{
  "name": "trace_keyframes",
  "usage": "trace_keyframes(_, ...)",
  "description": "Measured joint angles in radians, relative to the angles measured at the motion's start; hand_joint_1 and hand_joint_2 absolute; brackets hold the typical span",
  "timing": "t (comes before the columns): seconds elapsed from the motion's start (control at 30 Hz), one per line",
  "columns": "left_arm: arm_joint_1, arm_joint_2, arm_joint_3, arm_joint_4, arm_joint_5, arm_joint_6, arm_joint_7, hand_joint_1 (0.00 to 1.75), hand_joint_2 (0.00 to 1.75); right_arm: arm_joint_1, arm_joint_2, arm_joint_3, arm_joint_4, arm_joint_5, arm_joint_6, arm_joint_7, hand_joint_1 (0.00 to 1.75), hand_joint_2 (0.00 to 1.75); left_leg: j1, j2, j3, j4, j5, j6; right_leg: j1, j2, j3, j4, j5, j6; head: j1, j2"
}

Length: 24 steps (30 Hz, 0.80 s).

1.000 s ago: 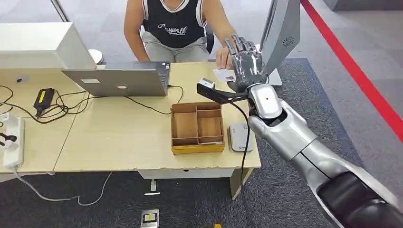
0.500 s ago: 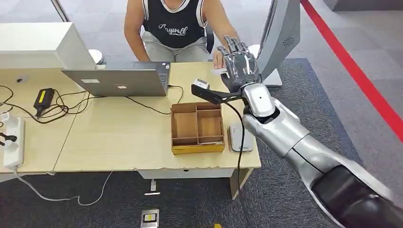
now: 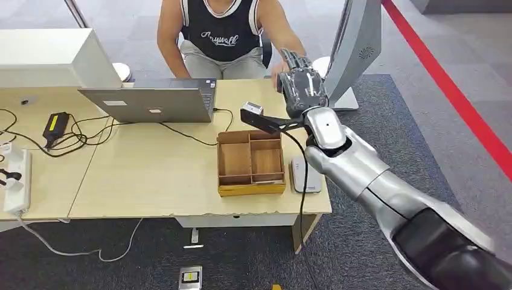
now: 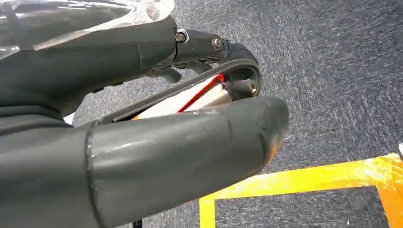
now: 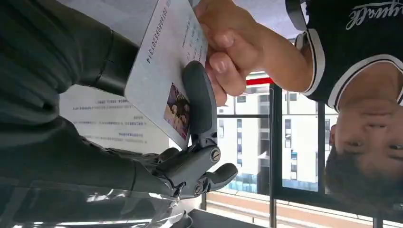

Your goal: Pass the card to the sensor for recognition and then transmit it.

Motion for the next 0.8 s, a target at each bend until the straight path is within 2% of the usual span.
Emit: trace_keyframes(0.8,0.003,0.0,-0.011,0.0,0.015,0.011,-0.003,0.0,0.0,0.021,-0.037,0.024,0.013,-0.033,-0.02,0.006,1.75,1.75,0.0,0.0,0.001,0.0,0.0,0.0,0.0,0.0,0.0,0.0,0.0,0.0,0.0,0.0)
